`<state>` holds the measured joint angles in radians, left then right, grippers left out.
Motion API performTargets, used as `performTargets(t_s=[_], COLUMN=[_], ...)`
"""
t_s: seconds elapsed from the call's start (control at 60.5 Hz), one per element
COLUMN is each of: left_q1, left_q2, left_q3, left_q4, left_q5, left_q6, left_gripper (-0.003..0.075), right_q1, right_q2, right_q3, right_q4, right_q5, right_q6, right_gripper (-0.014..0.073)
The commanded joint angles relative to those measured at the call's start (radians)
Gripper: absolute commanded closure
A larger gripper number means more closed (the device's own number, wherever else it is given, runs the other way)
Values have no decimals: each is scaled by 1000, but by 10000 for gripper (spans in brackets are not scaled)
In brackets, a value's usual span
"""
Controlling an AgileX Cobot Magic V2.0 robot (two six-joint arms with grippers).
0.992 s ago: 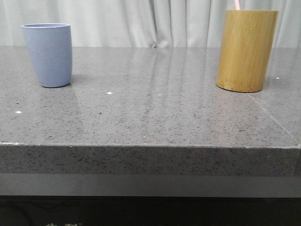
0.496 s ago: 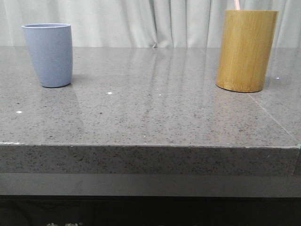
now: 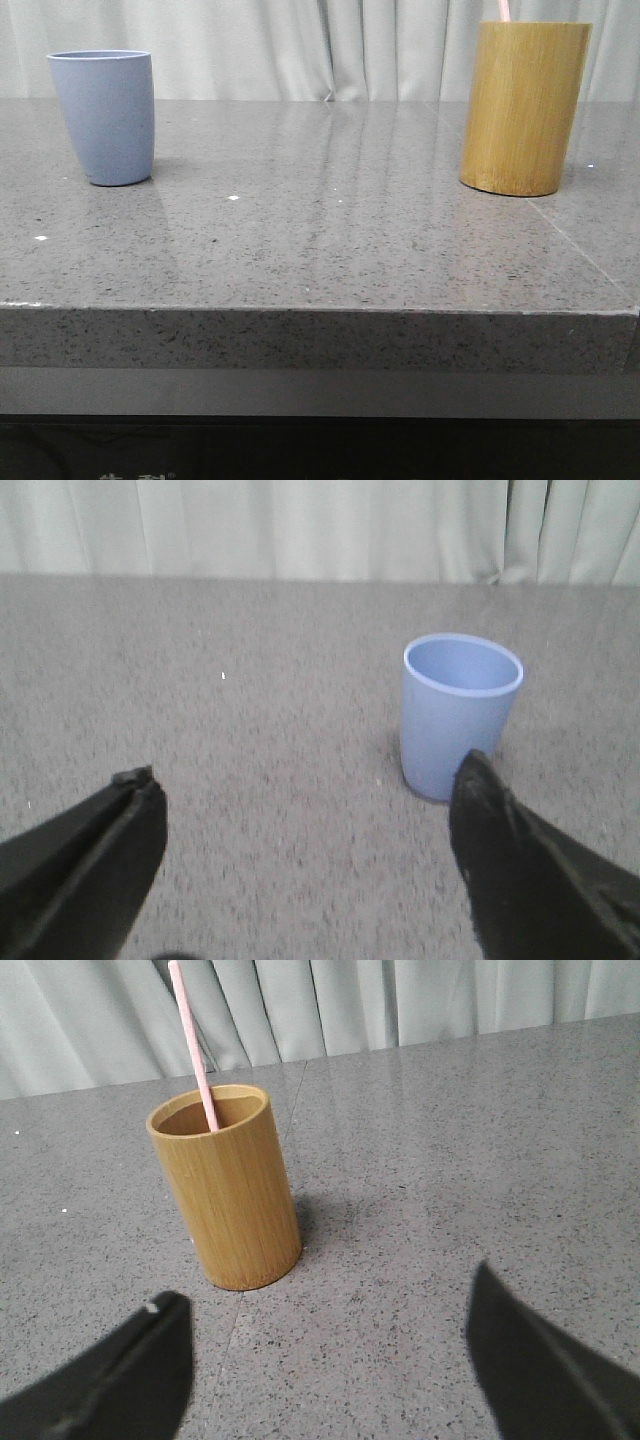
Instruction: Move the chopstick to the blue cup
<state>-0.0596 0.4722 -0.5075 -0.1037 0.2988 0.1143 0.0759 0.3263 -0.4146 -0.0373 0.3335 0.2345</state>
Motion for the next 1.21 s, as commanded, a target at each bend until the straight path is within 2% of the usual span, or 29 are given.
performTargets(t_s=[0.0, 0.099, 0.198, 0.446, 0.744, 0.943, 1.191], left_q1=[0, 0, 0, 0, -13, -90, -158], left_q2=[14, 40, 129, 533, 908, 1071, 1196], left_q3=[-34, -56, -136, -555, -1007, -1181, -1280], left_q4=[-53, -126, -140, -140, -140, -128, -22], left_q5=[-129, -112, -18, 343, 719, 796, 848], left_q6=[-8, -8, -8, -3, 27, 50, 46], left_gripper=[100, 100, 99, 100, 100, 100, 100], right_q1=[-3, -3, -3, -3, -3, -3, -3], right_q2=[14, 14, 14, 14, 14, 14, 14], right_q3=[-38, -38, -38, -38, -38, -38, -38], right_q4=[-1, 0, 0, 2, 2, 2, 2], right_q5=[-89, -89, -89, -90, -90, -90, -90], right_q6=[-8, -8, -8, -8, -8, -8, -8], right_gripper=[-68, -62, -62, -62, -62, -62, -62])
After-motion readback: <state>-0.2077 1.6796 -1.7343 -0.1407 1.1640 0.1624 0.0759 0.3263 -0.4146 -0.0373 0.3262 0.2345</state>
